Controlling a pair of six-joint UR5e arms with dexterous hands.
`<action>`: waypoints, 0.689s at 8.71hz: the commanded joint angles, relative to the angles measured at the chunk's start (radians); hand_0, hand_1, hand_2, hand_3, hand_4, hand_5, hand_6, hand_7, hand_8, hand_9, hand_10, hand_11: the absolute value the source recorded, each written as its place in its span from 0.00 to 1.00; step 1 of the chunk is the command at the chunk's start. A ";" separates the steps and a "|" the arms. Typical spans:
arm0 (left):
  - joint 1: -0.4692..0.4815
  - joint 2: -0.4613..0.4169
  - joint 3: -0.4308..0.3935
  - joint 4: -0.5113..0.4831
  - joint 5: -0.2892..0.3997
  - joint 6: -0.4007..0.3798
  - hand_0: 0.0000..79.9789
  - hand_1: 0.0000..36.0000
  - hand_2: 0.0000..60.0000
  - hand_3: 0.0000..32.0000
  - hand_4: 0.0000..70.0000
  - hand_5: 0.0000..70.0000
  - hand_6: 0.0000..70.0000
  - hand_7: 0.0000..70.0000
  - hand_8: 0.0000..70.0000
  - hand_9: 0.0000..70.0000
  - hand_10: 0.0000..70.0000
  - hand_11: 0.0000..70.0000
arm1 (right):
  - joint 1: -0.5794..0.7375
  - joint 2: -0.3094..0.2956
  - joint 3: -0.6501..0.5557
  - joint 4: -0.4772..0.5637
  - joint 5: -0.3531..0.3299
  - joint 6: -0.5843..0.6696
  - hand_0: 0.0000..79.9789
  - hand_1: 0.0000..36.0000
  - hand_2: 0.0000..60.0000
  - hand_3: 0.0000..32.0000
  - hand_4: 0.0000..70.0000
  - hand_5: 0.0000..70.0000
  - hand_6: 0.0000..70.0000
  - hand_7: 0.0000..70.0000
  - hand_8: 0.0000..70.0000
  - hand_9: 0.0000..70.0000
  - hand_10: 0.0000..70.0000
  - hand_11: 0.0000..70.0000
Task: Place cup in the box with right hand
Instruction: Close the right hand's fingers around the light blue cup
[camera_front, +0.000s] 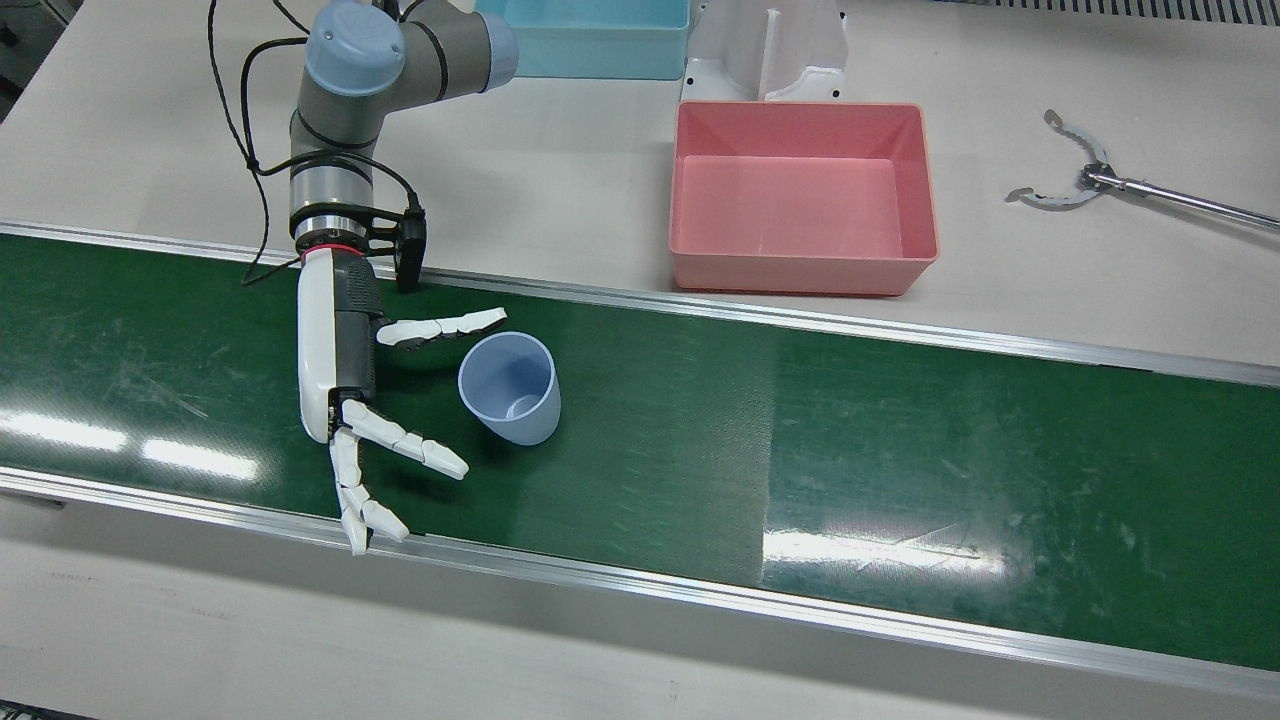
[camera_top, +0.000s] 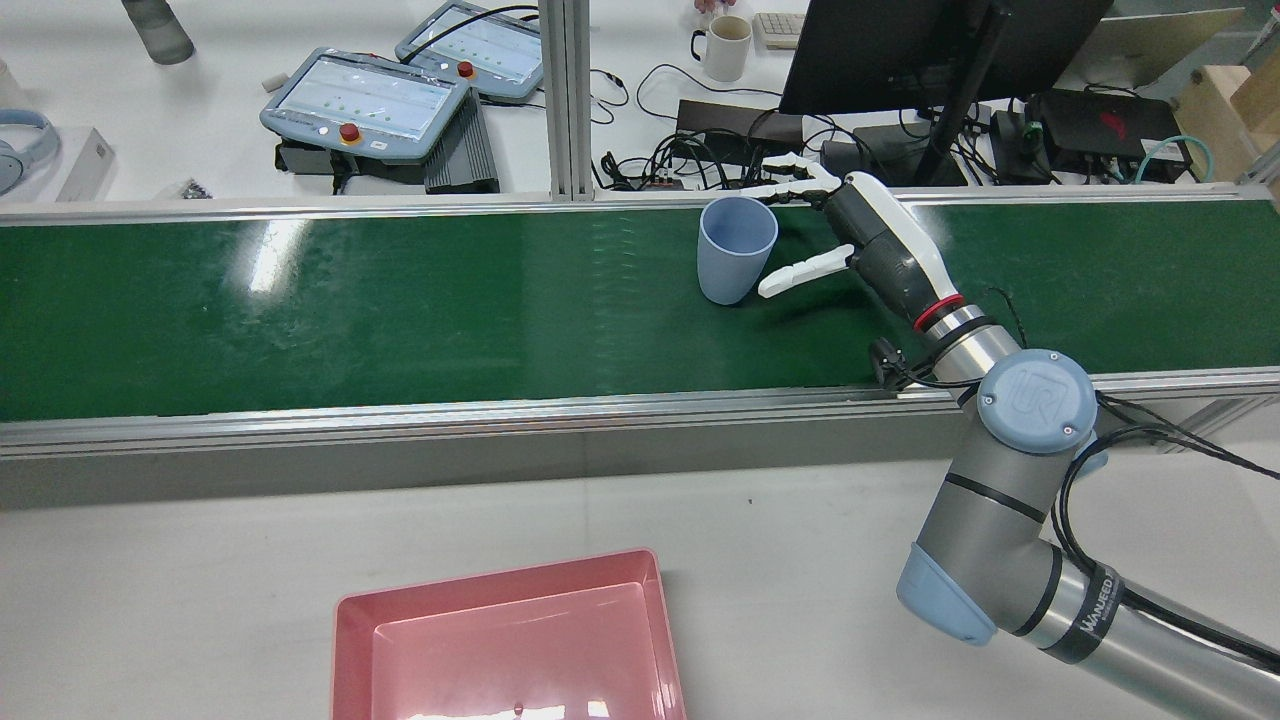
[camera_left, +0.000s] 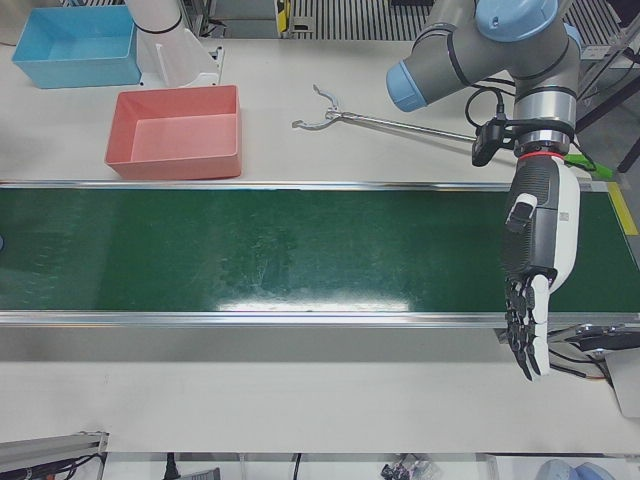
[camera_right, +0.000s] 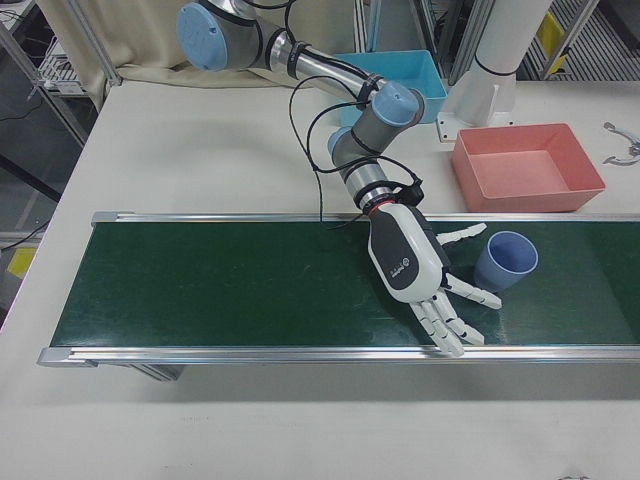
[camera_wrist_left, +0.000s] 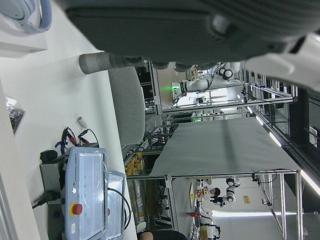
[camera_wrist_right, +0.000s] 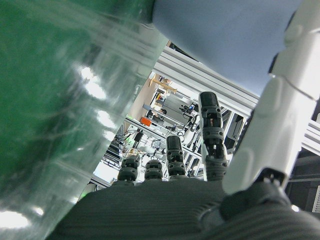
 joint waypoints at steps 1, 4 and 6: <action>-0.001 0.000 0.000 0.000 0.000 0.000 0.00 0.00 0.00 0.00 0.00 0.00 0.00 0.00 0.00 0.00 0.00 0.00 | -0.005 0.015 -0.001 -0.001 0.000 -0.001 0.65 0.29 0.00 0.00 0.41 0.07 0.09 0.37 0.05 0.12 0.08 0.14; 0.001 0.000 0.000 0.000 0.000 -0.002 0.00 0.00 0.00 0.00 0.00 0.00 0.00 0.00 0.00 0.00 0.00 0.00 | -0.006 0.015 -0.007 -0.001 0.000 -0.001 0.65 0.29 0.00 0.00 0.42 0.07 0.09 0.39 0.04 0.12 0.08 0.13; 0.001 0.000 0.000 0.000 0.000 0.000 0.00 0.00 0.00 0.00 0.00 0.00 0.00 0.00 0.00 0.00 0.00 0.00 | -0.008 0.015 -0.009 -0.001 0.002 -0.001 0.65 0.29 0.00 0.00 0.42 0.07 0.09 0.38 0.05 0.12 0.08 0.13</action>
